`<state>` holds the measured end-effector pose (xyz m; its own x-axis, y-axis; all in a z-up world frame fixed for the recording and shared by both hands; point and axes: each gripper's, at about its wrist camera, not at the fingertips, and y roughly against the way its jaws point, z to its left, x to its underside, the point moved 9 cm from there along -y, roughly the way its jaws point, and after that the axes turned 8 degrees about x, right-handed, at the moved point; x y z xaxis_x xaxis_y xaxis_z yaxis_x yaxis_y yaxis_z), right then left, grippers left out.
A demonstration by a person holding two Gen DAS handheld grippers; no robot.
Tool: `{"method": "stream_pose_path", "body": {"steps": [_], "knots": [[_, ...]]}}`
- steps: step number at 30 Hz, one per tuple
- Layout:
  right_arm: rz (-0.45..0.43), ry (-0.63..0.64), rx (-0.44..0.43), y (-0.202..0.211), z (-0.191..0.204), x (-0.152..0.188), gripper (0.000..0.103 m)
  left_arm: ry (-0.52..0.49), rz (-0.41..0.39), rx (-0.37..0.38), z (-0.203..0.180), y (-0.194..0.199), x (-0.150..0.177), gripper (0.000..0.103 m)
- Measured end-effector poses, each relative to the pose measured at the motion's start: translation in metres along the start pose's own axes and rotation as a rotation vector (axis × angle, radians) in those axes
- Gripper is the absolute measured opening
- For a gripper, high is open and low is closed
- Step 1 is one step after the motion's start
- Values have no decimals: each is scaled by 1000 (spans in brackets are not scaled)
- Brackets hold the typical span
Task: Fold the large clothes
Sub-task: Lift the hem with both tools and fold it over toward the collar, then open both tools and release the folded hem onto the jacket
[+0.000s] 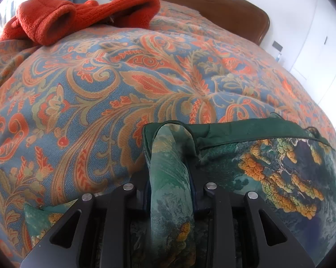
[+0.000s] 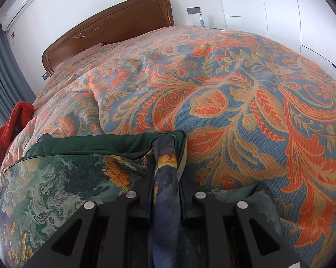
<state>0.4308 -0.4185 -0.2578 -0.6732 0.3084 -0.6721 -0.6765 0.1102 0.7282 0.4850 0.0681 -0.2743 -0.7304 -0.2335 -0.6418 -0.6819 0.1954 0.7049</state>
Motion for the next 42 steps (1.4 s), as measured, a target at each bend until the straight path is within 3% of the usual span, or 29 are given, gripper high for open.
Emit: {"method": "stream_pose_path", "body": {"steps": [12,17,23,26,28,29,36,38,42], "knots": [[-12,-11,-8,-2,0,0,18,5,4,2,1,-1,0,30],[-20,-12,-5,0,1,0,19,20,-7,-20,4,2,-1,49],[-25,-30,-21,7,-1,-2,26,46,-11,-26,8,7,-2,62],[-2,-22,22,11,-3,-5,38,53,-9,-72,11,16,-4,76],[-2,4,84,21,-3,-13,85,49,-7,-106,10,28,-12,83],[-15,13,98,28,-3,-18,91,48,-14,-101,10,33,-15,84],[-202,151,154,119,11,-58,92,41,-135,-6,-11,111,-41,88],[-243,209,139,148,22,-58,92,29,-159,20,-18,134,-39,92],[-276,318,32,202,48,-28,92,-76,-163,40,-40,170,-4,101]]}}
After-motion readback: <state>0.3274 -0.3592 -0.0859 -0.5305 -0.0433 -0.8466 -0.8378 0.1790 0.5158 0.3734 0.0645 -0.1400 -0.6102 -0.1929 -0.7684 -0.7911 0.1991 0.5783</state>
